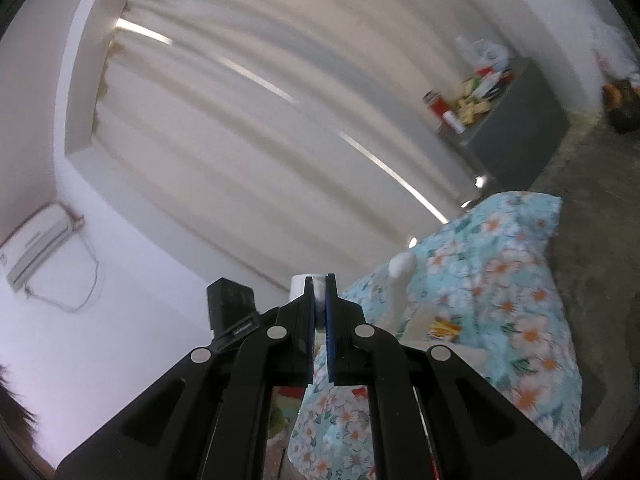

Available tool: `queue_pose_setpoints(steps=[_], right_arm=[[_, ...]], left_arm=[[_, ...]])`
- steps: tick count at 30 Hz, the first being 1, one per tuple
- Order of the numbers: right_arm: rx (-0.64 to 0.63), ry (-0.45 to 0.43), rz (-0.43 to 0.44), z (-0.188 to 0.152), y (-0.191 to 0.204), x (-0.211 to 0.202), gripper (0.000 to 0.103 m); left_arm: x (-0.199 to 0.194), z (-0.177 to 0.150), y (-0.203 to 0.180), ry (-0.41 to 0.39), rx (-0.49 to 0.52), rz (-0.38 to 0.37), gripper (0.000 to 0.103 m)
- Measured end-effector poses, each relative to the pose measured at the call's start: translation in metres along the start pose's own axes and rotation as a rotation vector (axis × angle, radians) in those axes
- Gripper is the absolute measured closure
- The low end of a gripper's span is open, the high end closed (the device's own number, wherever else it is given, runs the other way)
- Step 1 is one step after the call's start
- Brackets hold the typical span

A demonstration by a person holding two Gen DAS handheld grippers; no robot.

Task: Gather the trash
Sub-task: 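Carry the cup and tissue with both grippers over the blue wastebasket, then open both grippers to drop the cup and tissue into the wastebasket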

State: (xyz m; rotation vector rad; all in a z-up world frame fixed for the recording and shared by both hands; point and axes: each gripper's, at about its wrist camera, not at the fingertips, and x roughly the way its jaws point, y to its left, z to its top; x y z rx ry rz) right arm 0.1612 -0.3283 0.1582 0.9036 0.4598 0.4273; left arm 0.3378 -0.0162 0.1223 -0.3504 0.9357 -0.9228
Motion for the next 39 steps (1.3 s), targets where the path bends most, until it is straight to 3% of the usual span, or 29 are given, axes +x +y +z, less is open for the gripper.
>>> queue_pose_setpoints(steps=[8, 19, 26, 33, 39], right_arm=[[0.083, -0.134, -0.063, -0.013, -0.045, -0.077, 0.098], [0.190, -0.226, -0.156, -0.022, -0.113, -0.145, 0.098], [0.234, -0.217, -0.348, -0.021, -0.164, -0.168, 0.098], [0.307, -0.146, -0.539, -0.017, -0.246, -0.177, 0.098], [0.407, -0.149, -0.650, -0.023, -0.323, -0.192, 0.096]], left_arm=[[0.068, -0.025, -0.066, 0.120, 0.076, -0.037, 0.048], [0.179, -0.068, -0.149, 0.274, 0.183, -0.038, 0.048], [0.269, -0.096, -0.177, 0.386, 0.186, -0.023, 0.048], [0.375, -0.129, -0.185, 0.463, 0.064, -0.026, 0.047], [0.453, -0.159, -0.189, 0.507, 0.071, 0.035, 0.046]])
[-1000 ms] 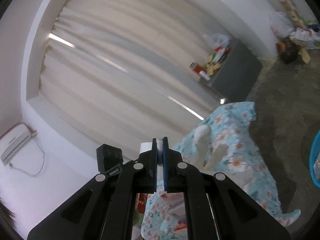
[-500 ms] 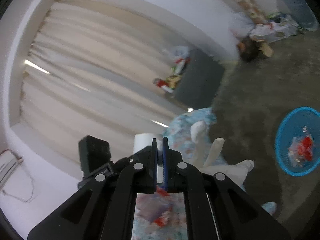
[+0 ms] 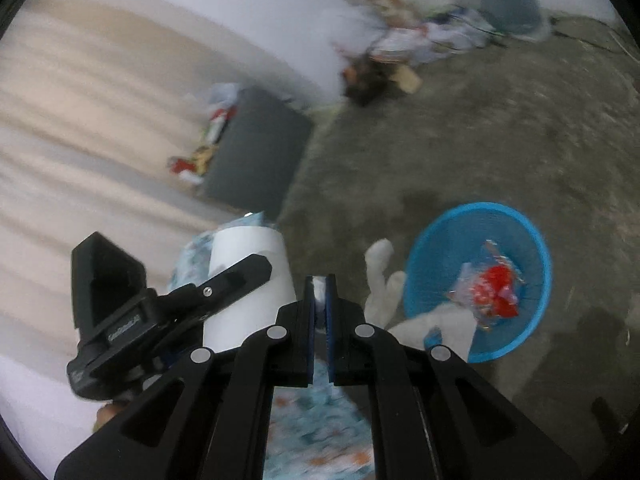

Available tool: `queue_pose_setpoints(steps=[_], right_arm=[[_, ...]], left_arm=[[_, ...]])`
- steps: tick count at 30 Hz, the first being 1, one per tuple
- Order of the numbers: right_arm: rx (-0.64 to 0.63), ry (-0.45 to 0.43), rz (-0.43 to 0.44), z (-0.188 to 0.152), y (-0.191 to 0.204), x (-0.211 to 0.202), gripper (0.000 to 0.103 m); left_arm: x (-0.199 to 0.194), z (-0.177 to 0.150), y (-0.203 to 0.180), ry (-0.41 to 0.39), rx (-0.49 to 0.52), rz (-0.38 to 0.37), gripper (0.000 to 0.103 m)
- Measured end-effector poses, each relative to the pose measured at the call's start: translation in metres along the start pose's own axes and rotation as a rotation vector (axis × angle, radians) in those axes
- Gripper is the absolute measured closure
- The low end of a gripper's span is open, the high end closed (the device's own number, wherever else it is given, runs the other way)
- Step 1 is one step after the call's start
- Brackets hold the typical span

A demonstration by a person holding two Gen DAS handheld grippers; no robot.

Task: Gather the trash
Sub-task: 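Open both grippers to drop the cup and tissue into the wastebasket, then move both grippers back toward the trash on the bed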

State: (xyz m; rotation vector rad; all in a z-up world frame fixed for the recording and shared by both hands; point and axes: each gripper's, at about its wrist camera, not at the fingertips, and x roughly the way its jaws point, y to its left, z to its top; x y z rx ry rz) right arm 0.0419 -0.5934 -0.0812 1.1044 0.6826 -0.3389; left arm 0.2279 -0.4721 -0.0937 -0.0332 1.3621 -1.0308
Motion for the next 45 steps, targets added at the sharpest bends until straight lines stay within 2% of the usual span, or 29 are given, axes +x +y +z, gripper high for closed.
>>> queue_pose_setpoints(steps=[1, 2, 5, 7, 9, 15, 16, 18, 22, 31, 33, 36, 40, 45], right_arm=[[0.024, 0.004, -0.015, 0.003, -0.012, 0.007, 0.095], [0.047, 0.016, -0.032, 0.007, -0.023, 0.015, 0.094], [0.142, 0.042, -0.108, 0.014, -0.064, 0.032, 0.058], [0.197, 0.035, -0.127, 0.012, -0.085, 0.034, 0.057], [0.229, 0.014, -0.115, 0.007, -0.095, 0.030, 0.057], [0.185, -0.074, -0.110, -0.015, -0.080, 0.001, 0.055], [0.172, -0.088, -0.110, -0.018, -0.075, -0.005, 0.055], [0.134, -0.125, -0.110, -0.029, -0.058, -0.021, 0.046], [0.053, -0.171, -0.090, -0.049, -0.018, -0.047, 0.037], [-0.138, -0.065, 0.028, -0.083, 0.071, -0.063, 0.032], [-0.193, -0.028, 0.045, -0.090, 0.092, -0.063, 0.032], [-0.268, 0.008, 0.080, -0.099, 0.120, -0.065, 0.032], [-0.335, 0.082, 0.160, -0.109, 0.159, -0.054, 0.032], [-0.399, 0.178, 0.227, -0.121, 0.206, -0.033, 0.032]], left_arm=[[0.012, 0.004, 0.000, 0.005, 0.003, 0.020, 0.040], [0.026, 0.006, 0.001, 0.013, 0.001, 0.042, 0.030], [0.052, 0.008, 0.006, 0.027, -0.004, 0.117, 0.028], [0.055, 0.005, 0.008, 0.028, 0.000, 0.145, 0.027], [0.049, 0.005, 0.008, 0.016, -0.001, 0.138, 0.027], [0.007, 0.006, -0.001, -0.058, 0.027, 0.116, 0.025], [-0.007, 0.003, -0.005, -0.078, 0.033, 0.100, 0.025], [-0.038, -0.005, -0.012, -0.116, 0.055, 0.079, 0.025], [-0.102, -0.019, -0.027, -0.200, 0.124, 0.066, 0.022], [-0.254, -0.068, -0.020, -0.366, 0.216, 0.113, 0.020], [-0.285, -0.080, -0.010, -0.397, 0.224, 0.118, 0.020], [-0.341, -0.096, 0.015, -0.453, 0.198, 0.169, 0.020], [-0.422, -0.119, 0.057, -0.577, 0.146, 0.285, 0.020], [-0.494, -0.155, 0.113, -0.711, 0.032, 0.376, 0.020]])
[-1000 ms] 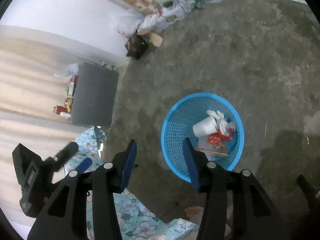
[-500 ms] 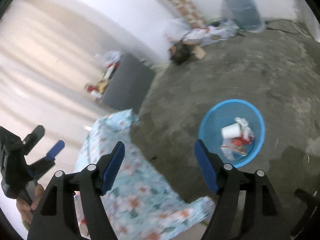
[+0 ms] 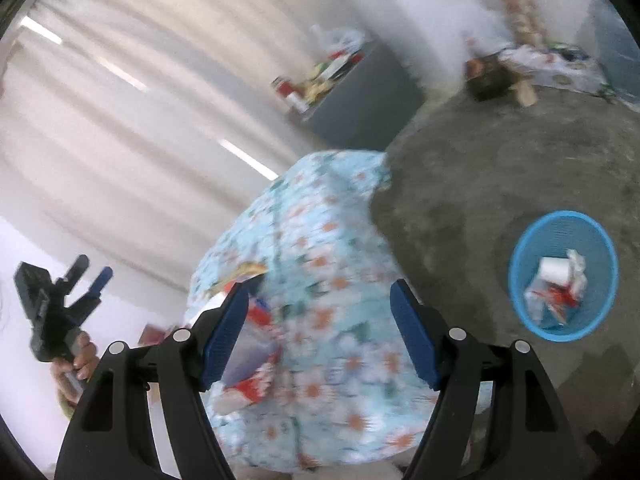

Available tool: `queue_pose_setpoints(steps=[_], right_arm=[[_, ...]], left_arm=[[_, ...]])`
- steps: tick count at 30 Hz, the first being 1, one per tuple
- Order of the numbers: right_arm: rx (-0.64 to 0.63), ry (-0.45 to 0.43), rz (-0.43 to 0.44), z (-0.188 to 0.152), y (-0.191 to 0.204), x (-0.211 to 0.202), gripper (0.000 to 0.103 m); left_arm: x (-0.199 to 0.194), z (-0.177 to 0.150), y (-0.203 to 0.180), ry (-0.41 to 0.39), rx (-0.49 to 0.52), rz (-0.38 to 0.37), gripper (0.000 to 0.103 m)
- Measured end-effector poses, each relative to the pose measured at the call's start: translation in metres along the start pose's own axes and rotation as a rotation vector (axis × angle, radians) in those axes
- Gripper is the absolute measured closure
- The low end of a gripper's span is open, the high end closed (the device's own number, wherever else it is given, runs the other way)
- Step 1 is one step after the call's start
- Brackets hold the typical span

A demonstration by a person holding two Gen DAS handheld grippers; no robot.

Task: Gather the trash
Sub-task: 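Move both grippers back toward the trash on the bed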

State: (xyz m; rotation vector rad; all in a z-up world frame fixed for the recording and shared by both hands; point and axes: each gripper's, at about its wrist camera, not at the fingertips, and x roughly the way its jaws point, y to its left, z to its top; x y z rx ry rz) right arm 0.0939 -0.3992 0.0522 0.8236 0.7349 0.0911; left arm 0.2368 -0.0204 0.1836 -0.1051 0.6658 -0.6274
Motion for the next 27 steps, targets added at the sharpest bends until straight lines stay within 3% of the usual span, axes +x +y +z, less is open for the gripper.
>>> queue_pose_setpoints(steps=[5, 10, 16, 23, 27], right_arm=[[-0.042, 0.076, 0.073, 0.004, 0.037, 0.028, 0.032], [-0.087, 0.150, 0.088, 0.003, 0.068, 0.058, 0.032], [-0.254, 0.228, 0.046, 0.007, 0.123, 0.099, 0.032], [-0.543, 0.371, -0.006, 0.010, 0.200, 0.175, 0.033], [-0.632, 0.504, -0.038, -0.002, 0.221, 0.223, 0.046]], left_arm=[[-0.016, -0.018, 0.053, 0.001, -0.043, 0.081, 0.020], [-0.006, -0.044, 0.090, 0.042, -0.083, 0.109, 0.020], [0.023, -0.064, 0.122, 0.113, -0.150, 0.089, 0.020], [0.052, -0.067, 0.165, 0.178, -0.294, 0.045, 0.037], [0.063, -0.071, 0.182, 0.195, -0.347, 0.029, 0.040]])
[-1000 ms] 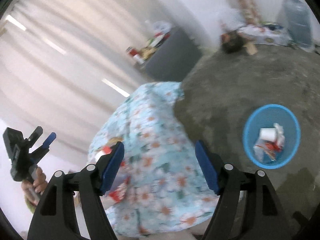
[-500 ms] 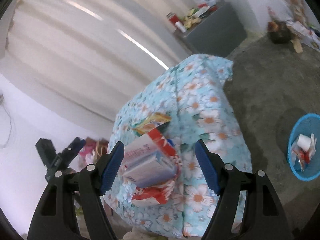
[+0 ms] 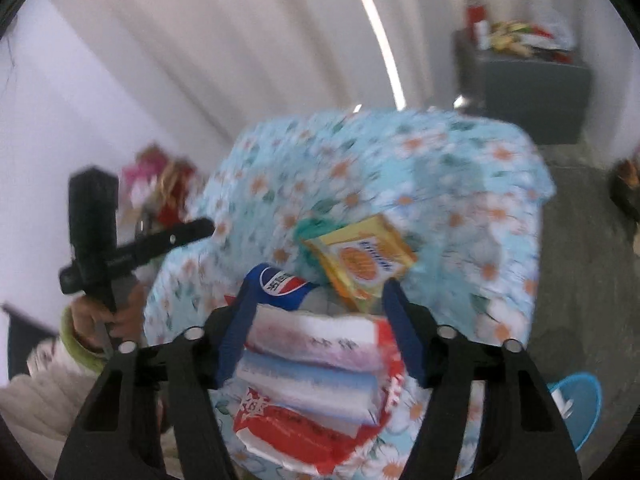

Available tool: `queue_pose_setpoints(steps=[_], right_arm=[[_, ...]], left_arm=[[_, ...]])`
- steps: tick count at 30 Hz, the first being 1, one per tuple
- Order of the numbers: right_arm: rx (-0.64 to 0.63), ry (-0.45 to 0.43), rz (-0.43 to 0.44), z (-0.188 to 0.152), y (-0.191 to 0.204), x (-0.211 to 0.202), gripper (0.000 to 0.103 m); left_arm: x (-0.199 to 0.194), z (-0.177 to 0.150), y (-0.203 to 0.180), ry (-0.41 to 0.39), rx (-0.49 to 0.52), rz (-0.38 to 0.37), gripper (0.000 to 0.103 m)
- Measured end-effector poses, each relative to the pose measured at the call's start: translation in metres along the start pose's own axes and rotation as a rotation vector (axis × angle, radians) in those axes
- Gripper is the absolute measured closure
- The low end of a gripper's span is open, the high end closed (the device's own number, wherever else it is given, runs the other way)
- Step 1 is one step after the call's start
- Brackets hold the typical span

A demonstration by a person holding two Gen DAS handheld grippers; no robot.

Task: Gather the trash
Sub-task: 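Grasp the green plastic bag with the left gripper while the right grasps the yellow snack packet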

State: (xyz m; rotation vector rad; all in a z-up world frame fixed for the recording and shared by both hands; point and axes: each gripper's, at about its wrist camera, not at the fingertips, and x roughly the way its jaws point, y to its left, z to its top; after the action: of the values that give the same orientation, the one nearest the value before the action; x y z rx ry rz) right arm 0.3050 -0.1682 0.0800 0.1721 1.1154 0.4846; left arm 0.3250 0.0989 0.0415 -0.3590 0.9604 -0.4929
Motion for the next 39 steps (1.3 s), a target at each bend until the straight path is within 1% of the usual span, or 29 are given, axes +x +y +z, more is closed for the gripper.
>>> queue_pose_setpoints(steps=[4, 7, 10, 12, 14, 18, 22, 27, 30, 35, 39], right_arm=[[-0.082, 0.101, -0.075, 0.017, 0.018, 0.044, 0.053], [-0.127, 0.159, -0.148, 0.020, 0.022, 0.070, 0.057], [-0.139, 0.201, -0.191, 0.021, 0.019, 0.089, 0.067], [-0.130, 0.213, -0.201, 0.021, 0.017, 0.097, 0.078], [-0.118, 0.214, -0.200, 0.019, 0.014, 0.099, 0.082], [-0.089, 0.187, -0.194, 0.016, 0.009, 0.095, 0.087], [-0.053, 0.147, -0.181, 0.015, 0.004, 0.086, 0.090], [0.031, 0.080, -0.142, 0.015, -0.012, 0.068, 0.092], [0.102, 0.036, -0.096, 0.013, -0.027, 0.057, 0.092], [0.203, -0.020, -0.023, 0.005, -0.050, 0.043, 0.092], [0.239, -0.038, -0.003, 0.000, -0.058, 0.038, 0.092]], left_arm=[[0.007, 0.002, 0.013, 0.005, -0.040, -0.020, 0.042], [0.013, 0.004, 0.017, 0.018, -0.052, -0.035, 0.044], [0.021, 0.007, 0.019, 0.045, -0.058, -0.046, 0.044], [0.030, 0.011, 0.021, 0.070, -0.063, -0.057, 0.044], [0.040, 0.015, 0.022, 0.102, -0.073, -0.070, 0.044], [0.066, 0.022, 0.027, 0.192, -0.143, -0.099, 0.044], [0.087, 0.029, 0.027, 0.252, -0.195, -0.109, 0.043], [0.113, 0.031, 0.021, 0.338, -0.214, -0.068, 0.043], [0.122, 0.032, 0.017, 0.371, -0.230, -0.072, 0.043], [0.136, 0.034, 0.019, 0.410, -0.282, -0.052, 0.043], [0.146, 0.035, 0.024, 0.436, -0.333, -0.043, 0.043]])
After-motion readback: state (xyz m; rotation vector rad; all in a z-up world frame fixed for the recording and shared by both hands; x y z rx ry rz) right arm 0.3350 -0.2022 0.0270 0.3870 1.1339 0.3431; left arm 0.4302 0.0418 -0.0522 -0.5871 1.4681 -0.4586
